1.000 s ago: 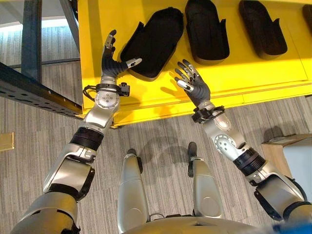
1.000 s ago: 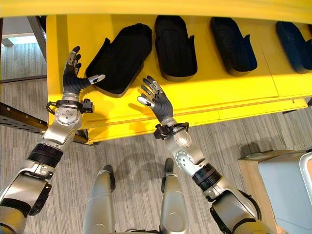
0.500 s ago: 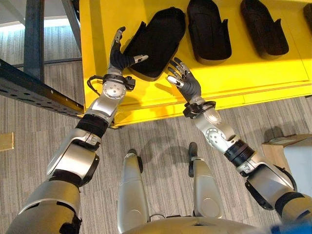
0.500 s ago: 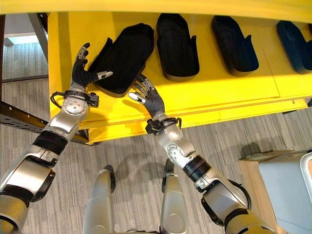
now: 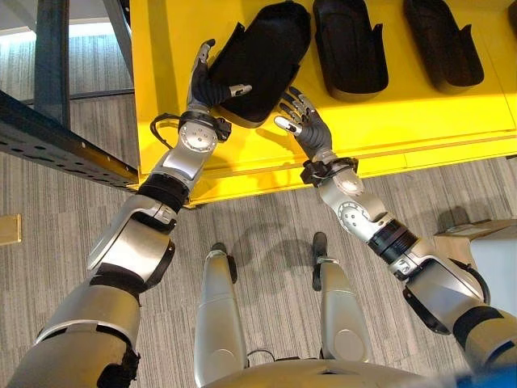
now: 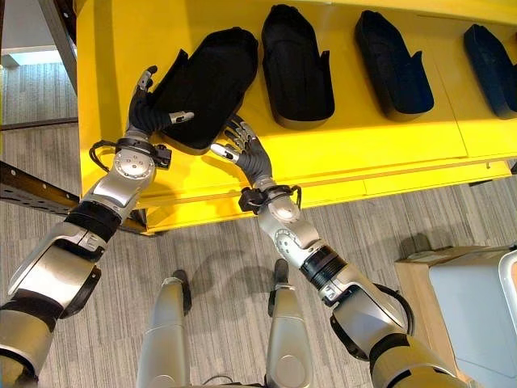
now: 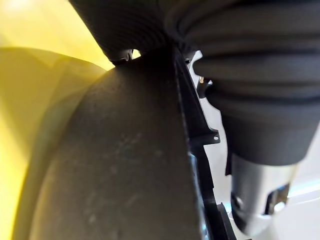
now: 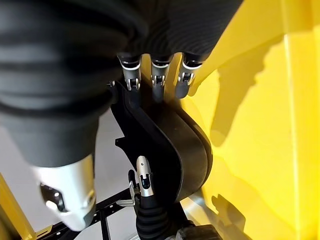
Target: Move parts from the plastic box to the shelf.
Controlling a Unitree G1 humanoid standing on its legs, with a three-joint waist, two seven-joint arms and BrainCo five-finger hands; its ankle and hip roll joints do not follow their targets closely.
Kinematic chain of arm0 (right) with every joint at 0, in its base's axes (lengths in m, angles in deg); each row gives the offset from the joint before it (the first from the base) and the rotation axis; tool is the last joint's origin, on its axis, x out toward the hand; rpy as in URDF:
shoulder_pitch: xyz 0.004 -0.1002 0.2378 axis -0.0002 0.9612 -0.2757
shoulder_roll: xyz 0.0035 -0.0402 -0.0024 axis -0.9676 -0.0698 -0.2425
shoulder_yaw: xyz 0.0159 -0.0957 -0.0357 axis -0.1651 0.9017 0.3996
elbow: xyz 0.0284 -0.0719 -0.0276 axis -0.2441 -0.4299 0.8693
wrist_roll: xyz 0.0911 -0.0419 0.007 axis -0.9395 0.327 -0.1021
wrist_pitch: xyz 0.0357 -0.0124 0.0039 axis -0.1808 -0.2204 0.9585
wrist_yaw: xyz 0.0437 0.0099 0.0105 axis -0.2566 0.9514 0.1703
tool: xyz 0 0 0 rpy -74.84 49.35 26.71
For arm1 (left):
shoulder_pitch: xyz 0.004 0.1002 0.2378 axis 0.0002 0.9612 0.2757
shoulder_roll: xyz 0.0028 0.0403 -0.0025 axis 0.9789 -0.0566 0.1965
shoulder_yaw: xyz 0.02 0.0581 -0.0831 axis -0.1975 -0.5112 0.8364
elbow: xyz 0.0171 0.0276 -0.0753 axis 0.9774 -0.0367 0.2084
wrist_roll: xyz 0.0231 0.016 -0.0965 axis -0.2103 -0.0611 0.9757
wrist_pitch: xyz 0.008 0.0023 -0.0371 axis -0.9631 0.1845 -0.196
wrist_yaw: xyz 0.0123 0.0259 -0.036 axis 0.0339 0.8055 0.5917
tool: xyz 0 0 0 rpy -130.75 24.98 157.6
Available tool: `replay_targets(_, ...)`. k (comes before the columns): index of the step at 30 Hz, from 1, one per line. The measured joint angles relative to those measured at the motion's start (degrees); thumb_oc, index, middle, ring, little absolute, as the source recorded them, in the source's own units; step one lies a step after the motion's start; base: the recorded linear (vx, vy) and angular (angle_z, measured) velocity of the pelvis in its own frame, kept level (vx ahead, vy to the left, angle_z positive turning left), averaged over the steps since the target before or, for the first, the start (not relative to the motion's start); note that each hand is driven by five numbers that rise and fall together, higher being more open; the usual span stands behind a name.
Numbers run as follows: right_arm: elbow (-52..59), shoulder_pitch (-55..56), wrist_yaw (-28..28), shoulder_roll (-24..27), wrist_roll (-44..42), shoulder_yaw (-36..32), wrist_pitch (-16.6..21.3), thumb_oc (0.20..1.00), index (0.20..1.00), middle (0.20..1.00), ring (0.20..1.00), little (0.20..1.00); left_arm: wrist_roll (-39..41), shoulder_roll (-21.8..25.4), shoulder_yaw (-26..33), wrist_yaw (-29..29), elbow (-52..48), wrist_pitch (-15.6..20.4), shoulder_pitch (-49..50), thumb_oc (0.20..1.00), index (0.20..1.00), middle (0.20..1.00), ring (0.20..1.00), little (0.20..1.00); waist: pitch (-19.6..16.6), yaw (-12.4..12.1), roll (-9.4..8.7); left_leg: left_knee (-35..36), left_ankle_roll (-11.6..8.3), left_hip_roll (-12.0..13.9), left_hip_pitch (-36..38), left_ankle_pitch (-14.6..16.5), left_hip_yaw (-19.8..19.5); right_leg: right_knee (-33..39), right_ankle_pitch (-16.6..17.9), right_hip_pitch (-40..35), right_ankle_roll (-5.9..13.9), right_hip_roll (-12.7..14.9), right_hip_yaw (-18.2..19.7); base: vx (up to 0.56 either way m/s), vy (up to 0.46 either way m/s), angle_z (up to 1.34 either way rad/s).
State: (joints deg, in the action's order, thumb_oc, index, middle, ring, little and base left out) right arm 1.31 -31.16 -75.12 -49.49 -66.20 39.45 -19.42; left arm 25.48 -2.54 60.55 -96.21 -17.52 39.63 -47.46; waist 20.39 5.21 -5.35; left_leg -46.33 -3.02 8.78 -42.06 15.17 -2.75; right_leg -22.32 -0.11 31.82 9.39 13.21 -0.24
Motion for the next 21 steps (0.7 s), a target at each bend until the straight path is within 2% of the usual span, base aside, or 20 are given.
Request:
replay_targets(8, -1.40, -1.48, -0.61, -0.02, 0.03, -0.03, -0.07, 1.000, 1.000, 1.000, 1.000, 1.000, 2.92, -1.53, 1.39, 0.10, 1.02, 2.35, 0.78, 1.000, 1.000, 1.000, 1.000, 1.000, -0.16, -0.23, 0.06, -0.04, 0.04, -0.07, -0.10, -0.01, -0.08, 0.00, 0.00, 0.04, 0.00, 0.00, -0.02, 0.00, 0.000, 0.00)
replay_targets(21, -3.18, -3.31, -2.41, -0.03, 1.11, -0.16, -1.02, 1.000, 1.000, 1.000, 1.000, 1.000, 7.50, -3.38, 6.13, 2.19, -10.42, 4.94, 12.57, 1.000, 1.000, 1.000, 1.000, 1.000, -1.70, -1.68, 0.68, 0.28, 0.15, -0.21, -0.04, -0.09, -0.34, 0.22, -0.02, -0.22, -0.01, 0.02, -0.22, 0.00, 0.000, 0.00)
